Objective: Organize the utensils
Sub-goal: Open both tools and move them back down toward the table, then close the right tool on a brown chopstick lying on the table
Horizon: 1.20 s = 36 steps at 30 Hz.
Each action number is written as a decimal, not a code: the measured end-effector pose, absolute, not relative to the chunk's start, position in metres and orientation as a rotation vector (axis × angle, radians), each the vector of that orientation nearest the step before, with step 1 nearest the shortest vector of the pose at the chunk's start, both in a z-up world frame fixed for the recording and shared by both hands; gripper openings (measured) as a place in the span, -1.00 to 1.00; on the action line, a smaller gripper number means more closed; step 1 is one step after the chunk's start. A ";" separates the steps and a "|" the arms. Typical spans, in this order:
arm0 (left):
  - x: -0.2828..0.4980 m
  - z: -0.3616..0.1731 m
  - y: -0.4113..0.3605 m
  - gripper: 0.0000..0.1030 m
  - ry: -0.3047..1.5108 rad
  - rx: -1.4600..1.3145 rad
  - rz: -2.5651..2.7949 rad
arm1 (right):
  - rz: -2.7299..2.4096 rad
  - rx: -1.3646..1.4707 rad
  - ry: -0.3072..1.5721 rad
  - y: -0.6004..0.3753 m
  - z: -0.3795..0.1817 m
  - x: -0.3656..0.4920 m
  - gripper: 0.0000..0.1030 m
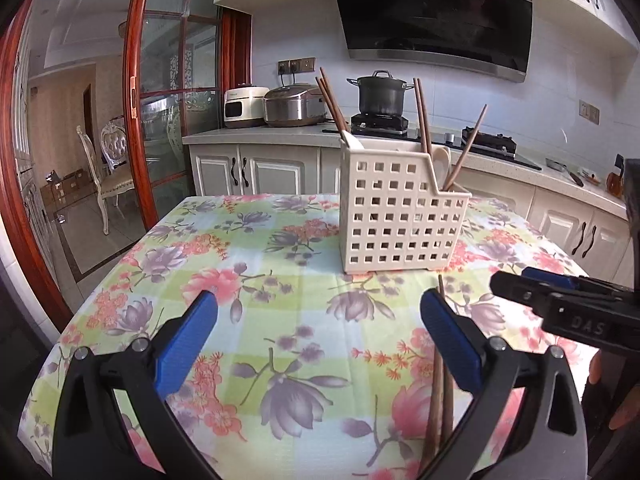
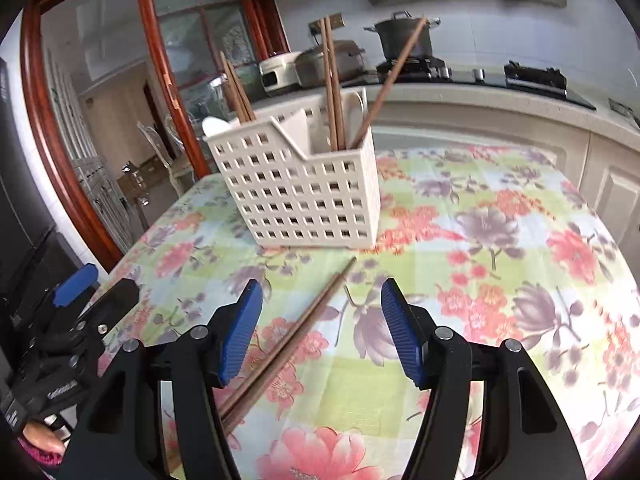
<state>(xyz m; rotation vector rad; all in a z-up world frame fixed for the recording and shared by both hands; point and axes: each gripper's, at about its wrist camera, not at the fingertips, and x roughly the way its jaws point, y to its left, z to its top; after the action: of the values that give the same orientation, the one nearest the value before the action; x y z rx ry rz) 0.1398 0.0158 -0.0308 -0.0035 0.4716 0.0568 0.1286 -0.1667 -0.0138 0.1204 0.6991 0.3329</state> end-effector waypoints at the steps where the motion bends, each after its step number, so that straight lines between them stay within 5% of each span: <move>1: 0.139 -0.032 0.016 0.91 0.471 0.000 0.058 | 0.314 0.122 0.721 -0.164 -0.020 0.131 0.15; 16: 0.131 -0.039 0.027 0.91 0.469 -0.002 0.062 | 0.202 0.086 0.851 -0.137 -0.052 0.162 -0.24; 24: 0.133 -0.042 0.033 0.91 0.491 -0.027 0.064 | 0.180 0.050 0.883 -0.129 -0.057 0.167 -0.28; 31: 0.135 -0.044 0.029 0.91 0.499 -0.010 0.061 | 0.141 -0.035 0.895 -0.126 -0.058 0.165 -0.71; 36: 0.135 -0.046 0.028 0.91 0.506 -0.017 0.060 | 0.157 -0.017 0.897 -0.128 -0.059 0.165 -0.74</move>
<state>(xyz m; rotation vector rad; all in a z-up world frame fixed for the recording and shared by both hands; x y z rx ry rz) 0.1348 0.0282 -0.0464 -0.0172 0.5058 0.0599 0.1653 -0.1275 -0.0586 -0.0170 0.8969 0.1572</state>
